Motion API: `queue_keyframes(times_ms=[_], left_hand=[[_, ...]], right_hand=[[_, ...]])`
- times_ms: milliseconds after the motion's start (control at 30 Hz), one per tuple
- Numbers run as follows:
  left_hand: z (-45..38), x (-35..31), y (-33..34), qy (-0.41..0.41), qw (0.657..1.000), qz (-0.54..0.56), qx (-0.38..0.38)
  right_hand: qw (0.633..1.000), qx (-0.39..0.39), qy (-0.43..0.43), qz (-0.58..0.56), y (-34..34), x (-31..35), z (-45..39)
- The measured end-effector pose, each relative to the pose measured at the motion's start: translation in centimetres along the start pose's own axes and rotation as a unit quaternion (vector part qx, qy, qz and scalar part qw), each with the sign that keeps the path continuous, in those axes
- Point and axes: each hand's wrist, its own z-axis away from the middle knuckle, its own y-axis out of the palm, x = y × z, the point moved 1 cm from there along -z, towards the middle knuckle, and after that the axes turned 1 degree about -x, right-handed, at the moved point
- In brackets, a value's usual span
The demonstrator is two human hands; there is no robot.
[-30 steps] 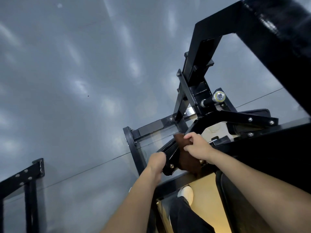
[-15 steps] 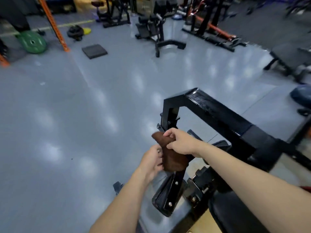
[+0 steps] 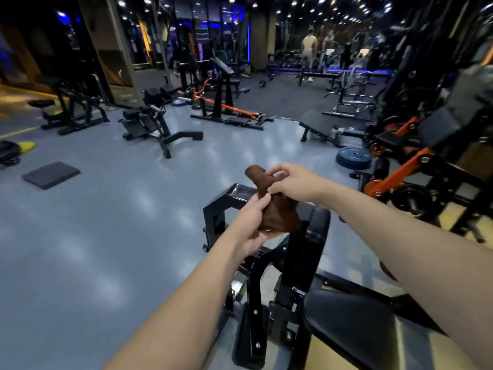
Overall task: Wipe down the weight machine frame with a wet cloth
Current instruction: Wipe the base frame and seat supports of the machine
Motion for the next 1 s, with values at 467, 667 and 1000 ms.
queue_keyframes(times_ms=[467, 667, 1000], left_hand=[[3.5, 1.0, 21.4, 0.031, 0.986, -0.115, 0.115], [7.5, 6.3, 28.7, -0.012, 0.977, -0.127, 0.172], [12.7, 15.7, 34.6, -0.078, 0.933, -0.253, 0.245]], right_hand=[[0.887, -0.274, 0.082, -0.362, -14.8, -3.9, 15.0], [0.910, -0.303, 0.081, -0.271, -19.4, -8.2, 26.7], [0.901, -0.399, 0.142, -0.098, -20.7, -14.6, 44.2]])
